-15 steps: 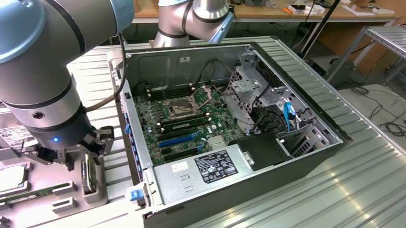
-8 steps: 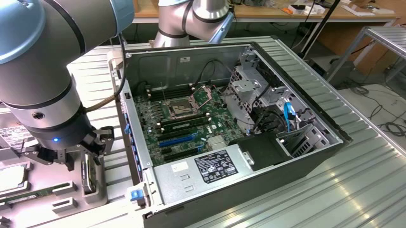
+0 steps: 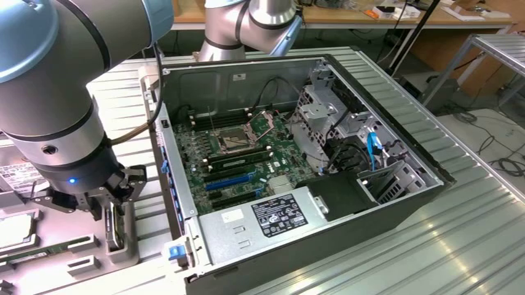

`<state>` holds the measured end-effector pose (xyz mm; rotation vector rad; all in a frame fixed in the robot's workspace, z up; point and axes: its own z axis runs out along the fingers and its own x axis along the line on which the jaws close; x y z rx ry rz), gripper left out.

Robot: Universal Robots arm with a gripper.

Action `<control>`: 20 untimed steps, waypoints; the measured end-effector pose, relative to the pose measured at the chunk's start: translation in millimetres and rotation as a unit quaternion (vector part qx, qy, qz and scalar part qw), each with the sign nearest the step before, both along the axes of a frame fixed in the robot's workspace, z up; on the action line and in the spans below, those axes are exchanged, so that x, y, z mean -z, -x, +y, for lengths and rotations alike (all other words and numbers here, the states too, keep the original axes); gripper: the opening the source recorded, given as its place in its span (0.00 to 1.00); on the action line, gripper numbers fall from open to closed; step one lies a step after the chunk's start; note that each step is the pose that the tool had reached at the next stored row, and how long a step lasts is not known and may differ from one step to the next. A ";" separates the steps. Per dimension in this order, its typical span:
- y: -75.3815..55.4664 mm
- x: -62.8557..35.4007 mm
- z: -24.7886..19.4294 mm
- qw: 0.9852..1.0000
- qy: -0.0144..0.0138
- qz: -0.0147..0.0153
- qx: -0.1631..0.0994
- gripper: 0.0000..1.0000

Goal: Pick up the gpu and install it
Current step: 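Pick up the gpu and move the gpu toward the slot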

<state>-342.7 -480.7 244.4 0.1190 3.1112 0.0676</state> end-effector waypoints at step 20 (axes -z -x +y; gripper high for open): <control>-0.9 0.0 0.0 1.000 0.000 0.000 0.000 0.27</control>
